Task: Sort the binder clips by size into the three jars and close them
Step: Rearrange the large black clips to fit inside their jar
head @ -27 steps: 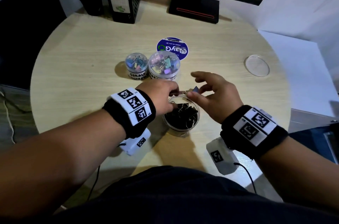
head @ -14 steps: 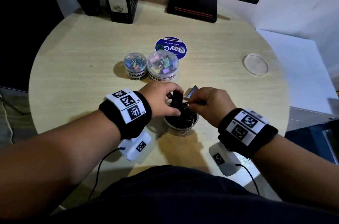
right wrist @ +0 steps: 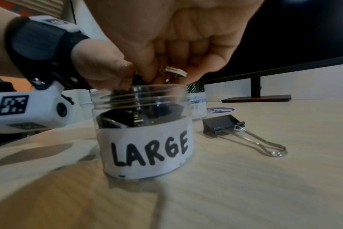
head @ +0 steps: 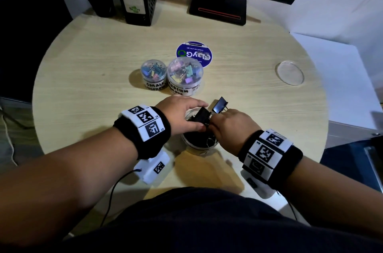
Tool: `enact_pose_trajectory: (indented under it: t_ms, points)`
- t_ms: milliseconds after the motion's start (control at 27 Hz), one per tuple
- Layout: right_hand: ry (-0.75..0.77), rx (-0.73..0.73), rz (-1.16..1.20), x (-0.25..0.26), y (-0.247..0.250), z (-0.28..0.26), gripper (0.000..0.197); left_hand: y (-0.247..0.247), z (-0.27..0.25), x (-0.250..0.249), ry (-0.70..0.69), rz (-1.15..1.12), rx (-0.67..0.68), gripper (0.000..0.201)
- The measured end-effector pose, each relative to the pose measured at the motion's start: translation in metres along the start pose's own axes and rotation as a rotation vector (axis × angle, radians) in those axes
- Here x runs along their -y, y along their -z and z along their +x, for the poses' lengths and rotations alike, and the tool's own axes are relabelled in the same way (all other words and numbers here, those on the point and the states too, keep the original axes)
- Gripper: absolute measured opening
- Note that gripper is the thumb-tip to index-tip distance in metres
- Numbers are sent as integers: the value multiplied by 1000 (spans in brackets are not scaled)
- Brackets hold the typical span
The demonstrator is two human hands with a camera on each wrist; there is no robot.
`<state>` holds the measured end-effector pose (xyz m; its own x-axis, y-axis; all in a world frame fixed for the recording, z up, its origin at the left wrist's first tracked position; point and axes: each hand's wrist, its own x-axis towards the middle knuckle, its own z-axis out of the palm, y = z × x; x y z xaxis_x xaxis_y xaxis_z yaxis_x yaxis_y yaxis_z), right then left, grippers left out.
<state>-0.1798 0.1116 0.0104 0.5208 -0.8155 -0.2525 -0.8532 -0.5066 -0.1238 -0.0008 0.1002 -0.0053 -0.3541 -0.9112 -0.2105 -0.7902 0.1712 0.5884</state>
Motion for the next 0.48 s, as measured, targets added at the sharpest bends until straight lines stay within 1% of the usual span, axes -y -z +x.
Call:
enact_pose_trajectory:
  t_ms: [111, 185, 297, 482]
  points:
    - [-46, 0, 53, 4, 2, -4, 34, -2, -1, 5, -20, 15, -7, 54]
    - [-69, 23, 45, 5, 3, -3, 37, -4, 0, 7, -21, 27, 6, 51]
    - [-78, 87, 1, 6, 2, 3, 33, -7, 1, 10, 6, 15, 31, 50]
    - [-159, 141, 3, 9, 1, 15, 31, -12, -2, 12, 24, 26, 66, 53]
